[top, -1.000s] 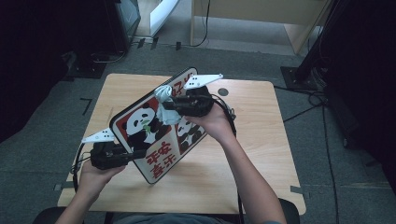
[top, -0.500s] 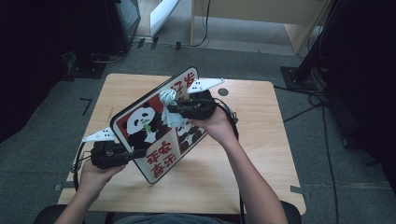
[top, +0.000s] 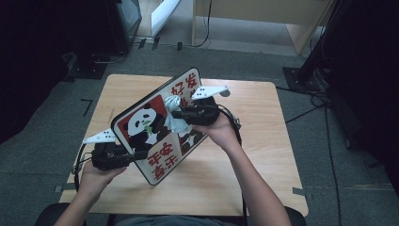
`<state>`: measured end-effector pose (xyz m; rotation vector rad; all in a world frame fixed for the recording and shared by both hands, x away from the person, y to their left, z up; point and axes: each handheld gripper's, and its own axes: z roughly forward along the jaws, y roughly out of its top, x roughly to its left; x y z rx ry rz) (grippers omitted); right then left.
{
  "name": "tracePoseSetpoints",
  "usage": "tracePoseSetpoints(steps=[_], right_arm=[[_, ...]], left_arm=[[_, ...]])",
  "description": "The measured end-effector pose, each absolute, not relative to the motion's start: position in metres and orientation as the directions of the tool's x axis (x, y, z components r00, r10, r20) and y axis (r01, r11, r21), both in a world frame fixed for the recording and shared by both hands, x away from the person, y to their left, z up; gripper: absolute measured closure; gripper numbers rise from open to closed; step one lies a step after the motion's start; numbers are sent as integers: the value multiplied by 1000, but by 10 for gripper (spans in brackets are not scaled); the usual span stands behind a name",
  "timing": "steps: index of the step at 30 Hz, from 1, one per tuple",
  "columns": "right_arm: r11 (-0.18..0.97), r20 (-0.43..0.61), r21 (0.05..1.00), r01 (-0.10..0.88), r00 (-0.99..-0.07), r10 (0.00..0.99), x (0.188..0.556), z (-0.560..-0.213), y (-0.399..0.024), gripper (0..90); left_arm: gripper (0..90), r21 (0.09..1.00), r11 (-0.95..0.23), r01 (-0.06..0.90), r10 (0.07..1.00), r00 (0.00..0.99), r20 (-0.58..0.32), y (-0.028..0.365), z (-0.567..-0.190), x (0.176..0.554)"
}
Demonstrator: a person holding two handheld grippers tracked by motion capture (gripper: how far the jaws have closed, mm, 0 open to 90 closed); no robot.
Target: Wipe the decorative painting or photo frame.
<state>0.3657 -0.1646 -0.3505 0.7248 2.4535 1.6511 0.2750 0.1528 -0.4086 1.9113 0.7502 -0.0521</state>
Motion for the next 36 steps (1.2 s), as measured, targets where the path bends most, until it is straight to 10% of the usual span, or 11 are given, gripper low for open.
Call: tracePoseSetpoints(steps=[36], right_arm=[[368,173,856,364,-871,459,353,-408,-176,754]], left_arm=[[712,812,-273,516,468,809,-357,153,-409,276]])
